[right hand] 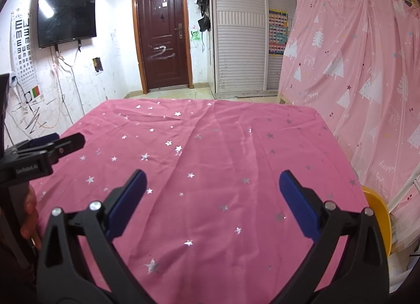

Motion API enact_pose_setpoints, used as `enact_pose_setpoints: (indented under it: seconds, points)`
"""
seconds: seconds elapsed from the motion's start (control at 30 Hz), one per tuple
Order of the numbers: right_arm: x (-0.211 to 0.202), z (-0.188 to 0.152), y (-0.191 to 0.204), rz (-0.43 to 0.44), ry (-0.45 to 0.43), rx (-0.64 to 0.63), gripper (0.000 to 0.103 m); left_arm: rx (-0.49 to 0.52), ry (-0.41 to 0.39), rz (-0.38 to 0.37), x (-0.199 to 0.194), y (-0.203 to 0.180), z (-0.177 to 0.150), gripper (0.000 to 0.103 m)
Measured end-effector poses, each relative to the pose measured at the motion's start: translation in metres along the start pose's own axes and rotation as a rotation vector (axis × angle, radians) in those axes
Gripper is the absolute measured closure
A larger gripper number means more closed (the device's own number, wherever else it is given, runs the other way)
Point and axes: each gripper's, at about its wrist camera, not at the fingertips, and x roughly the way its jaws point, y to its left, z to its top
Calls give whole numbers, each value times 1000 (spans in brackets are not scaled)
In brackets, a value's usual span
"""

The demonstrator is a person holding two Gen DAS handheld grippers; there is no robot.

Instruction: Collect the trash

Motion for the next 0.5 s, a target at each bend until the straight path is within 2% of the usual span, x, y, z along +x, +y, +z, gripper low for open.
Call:
enact_pose_setpoints:
  seconds: [0.5]
  points:
    - [1, 0, 0, 1, 0, -1, 6, -21, -10, -29, -2, 2, -2, 8]
